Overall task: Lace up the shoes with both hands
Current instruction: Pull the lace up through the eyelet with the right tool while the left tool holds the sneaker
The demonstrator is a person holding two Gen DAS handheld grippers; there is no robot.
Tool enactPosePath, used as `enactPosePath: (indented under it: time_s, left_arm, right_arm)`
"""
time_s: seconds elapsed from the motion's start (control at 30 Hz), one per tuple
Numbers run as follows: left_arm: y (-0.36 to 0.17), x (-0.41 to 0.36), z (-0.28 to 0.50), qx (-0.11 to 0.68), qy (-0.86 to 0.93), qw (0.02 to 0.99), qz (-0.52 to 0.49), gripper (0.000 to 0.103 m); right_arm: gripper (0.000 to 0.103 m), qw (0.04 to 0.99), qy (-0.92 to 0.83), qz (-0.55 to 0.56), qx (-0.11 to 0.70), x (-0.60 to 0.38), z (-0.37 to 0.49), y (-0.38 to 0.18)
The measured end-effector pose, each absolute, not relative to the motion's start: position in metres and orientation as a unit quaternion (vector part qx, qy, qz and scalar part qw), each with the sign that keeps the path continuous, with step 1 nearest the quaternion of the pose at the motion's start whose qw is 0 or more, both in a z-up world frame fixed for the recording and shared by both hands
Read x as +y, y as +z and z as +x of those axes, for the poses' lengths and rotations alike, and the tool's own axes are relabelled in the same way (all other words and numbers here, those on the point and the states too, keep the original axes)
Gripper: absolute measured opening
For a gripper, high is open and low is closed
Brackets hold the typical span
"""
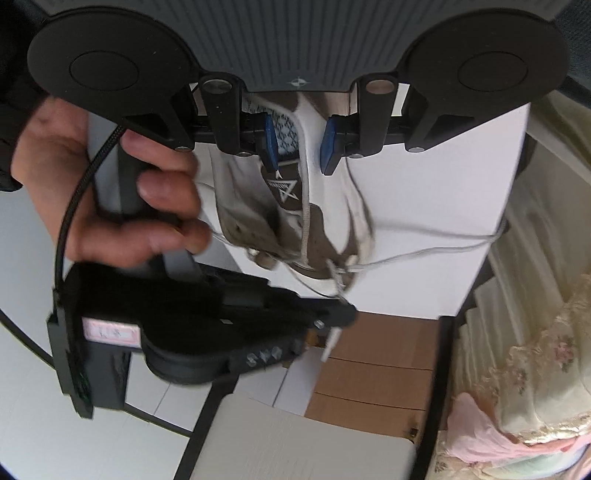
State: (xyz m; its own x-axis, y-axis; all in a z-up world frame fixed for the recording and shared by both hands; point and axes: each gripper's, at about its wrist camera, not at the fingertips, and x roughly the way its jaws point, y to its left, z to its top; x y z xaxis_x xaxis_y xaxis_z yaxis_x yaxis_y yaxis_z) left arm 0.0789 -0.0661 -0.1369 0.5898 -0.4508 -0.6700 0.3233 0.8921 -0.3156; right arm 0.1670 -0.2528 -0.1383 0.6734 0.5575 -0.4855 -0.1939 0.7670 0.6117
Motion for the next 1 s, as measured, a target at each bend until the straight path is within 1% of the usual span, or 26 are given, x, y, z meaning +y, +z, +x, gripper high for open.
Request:
enactPosePath:
  time_s: [0.07,0.17,0.27,0.4,0.47,0.53,0.57,0.67,0.83,1.0]
  left_arm:
    - [-0.14,-0.067,0.08,0.396,-0.2,0.893,-0.078,0.029]
    - [-0.149,-0.066,0.088,0.402,-0.174,0.895,-0.09,0.03]
    - [-0.15,-0.069,0.095,0.386,-0.166,0.903,-0.088,0.029]
    - [-0.147,-0.079,0.096,0.35,-0.153,0.923,-0.052,0.029]
    - [-0.149,-0.08,0.099,0.343,-0.15,0.926,-0.045,0.028]
    - [-0.152,-0.083,0.101,0.34,-0.155,0.927,-0.038,0.022]
    - [-0.154,-0.086,0.101,0.34,-0.158,0.927,-0.03,0.021]
    - [-0.157,-0.09,0.1,0.336,-0.165,0.927,-0.006,0.02]
    - [-0.158,-0.091,0.099,0.336,-0.17,0.926,0.003,0.019]
    - [-0.159,-0.091,0.098,0.333,-0.173,0.927,0.008,0.019]
  right_arm:
    - [0.003,0.88,0.211,0.249,0.345,-0.25,0.168,-0.136]
    - [0.003,0.88,0.211,0.244,0.349,-0.246,0.167,-0.136]
    - [0.003,0.879,0.212,0.247,0.349,-0.245,0.163,-0.136]
    - [0.003,0.882,0.207,0.244,0.346,-0.24,0.157,-0.133]
    - [0.003,0.885,0.201,0.244,0.343,-0.239,0.154,-0.131]
    - [0.003,0.888,0.193,0.249,0.335,-0.239,0.15,-0.129]
    - [0.003,0.89,0.189,0.252,0.33,-0.24,0.148,-0.129]
    - [0.003,0.897,0.179,0.251,0.316,-0.239,0.141,-0.123]
    - [0.003,0.919,0.179,0.222,0.274,-0.23,0.13,-0.099]
    - [0.003,0.931,0.183,0.216,0.232,-0.227,0.119,-0.058]
